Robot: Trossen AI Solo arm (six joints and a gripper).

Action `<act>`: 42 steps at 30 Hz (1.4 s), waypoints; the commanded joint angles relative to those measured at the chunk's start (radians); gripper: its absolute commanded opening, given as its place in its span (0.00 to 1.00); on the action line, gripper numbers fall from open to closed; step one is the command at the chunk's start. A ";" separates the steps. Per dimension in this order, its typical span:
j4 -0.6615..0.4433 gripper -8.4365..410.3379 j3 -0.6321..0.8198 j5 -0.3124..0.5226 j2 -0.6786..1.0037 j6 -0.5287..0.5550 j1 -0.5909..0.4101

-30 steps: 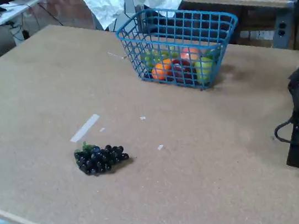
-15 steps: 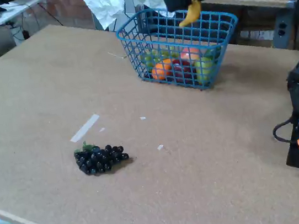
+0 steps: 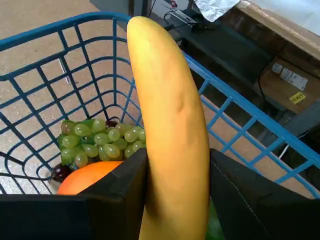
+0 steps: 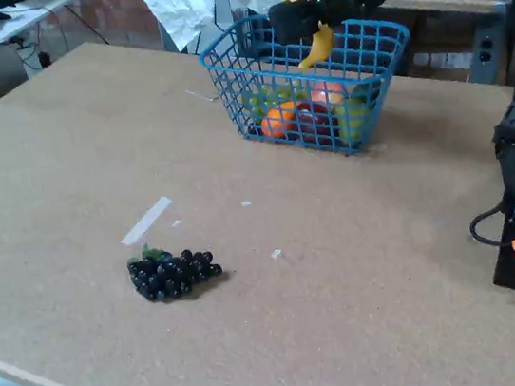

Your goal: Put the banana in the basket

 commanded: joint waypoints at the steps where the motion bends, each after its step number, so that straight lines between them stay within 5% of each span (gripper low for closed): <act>1: 0.016 0.27 0.000 -0.013 0.001 -0.014 0.000; 6: 0.025 0.44 0.000 -0.015 0.001 -0.010 0.000; 13: 0.024 0.56 0.000 -0.012 0.001 -0.013 0.000; 42: 0.046 0.68 0.000 -0.050 -0.064 0.009 0.001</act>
